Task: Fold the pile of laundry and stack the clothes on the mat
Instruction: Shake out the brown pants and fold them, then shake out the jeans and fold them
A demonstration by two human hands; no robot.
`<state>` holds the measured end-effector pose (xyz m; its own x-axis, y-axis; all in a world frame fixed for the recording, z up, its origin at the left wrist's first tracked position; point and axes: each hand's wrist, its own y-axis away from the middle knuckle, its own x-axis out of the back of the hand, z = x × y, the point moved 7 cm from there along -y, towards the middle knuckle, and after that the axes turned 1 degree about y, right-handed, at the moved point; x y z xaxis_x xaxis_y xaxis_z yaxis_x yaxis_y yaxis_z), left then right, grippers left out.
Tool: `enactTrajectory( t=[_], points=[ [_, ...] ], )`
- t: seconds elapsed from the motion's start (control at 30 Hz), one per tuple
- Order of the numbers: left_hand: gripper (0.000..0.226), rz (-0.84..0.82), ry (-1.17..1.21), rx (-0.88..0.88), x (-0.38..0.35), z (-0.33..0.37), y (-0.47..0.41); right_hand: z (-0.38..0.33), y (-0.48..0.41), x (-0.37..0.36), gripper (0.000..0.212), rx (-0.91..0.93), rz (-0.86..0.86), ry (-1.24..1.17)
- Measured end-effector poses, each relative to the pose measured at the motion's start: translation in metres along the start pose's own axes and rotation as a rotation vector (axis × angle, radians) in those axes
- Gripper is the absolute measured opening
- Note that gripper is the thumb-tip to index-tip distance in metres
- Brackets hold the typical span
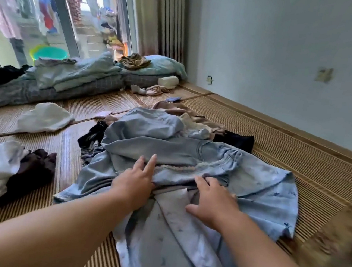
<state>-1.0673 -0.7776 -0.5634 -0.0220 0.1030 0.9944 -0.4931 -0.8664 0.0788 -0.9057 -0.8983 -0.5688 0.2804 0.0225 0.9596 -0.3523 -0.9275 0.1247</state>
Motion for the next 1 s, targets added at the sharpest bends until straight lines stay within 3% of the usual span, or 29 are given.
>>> enactTrajectory(
  t=[0.07,0.17,0.37,0.43,0.53,0.6,0.7,0.87,0.93,1.0],
  points=[
    [0.062,-0.037,-0.061,0.060,0.006,-0.009,-0.011,0.002,-0.002,0.001,0.084,0.012,0.006,-0.026],
    [0.027,-0.049,-0.110,0.008,0.015,-0.006,-0.018,0.002,-0.005,0.003,0.082,0.006,0.014,-0.023],
    [0.023,0.030,-0.087,-0.172,0.045,0.004,0.017,-0.010,-0.010,0.024,0.073,-0.066,0.167,0.042],
    [0.021,0.079,-0.061,-0.184,0.063,-0.013,0.040,-0.021,-0.004,0.031,0.060,-0.094,0.242,0.082],
    [0.019,0.139,-0.035,-0.129,0.098,-0.057,0.076,-0.032,0.010,0.042,0.029,-0.152,0.261,-0.081],
    [0.019,0.156,-0.006,-0.055,0.117,-0.097,0.105,-0.056,0.023,0.049,0.028,-0.057,0.198,-0.049],
    [0.016,0.183,-0.007,0.006,0.133,-0.145,0.148,-0.100,0.046,0.082,0.014,0.080,0.260,-0.124],
    [0.012,0.199,0.077,0.125,0.151,-0.189,0.216,-0.199,0.096,0.142,0.022,0.233,0.241,-0.353],
    [0.029,0.236,0.268,0.100,0.168,-0.190,0.245,-0.244,0.124,0.165,0.020,0.306,0.204,-0.419],
    [0.069,0.303,0.498,-0.004,0.196,-0.175,0.270,-0.283,0.148,0.186,0.020,0.367,0.173,-0.521]
  ],
)
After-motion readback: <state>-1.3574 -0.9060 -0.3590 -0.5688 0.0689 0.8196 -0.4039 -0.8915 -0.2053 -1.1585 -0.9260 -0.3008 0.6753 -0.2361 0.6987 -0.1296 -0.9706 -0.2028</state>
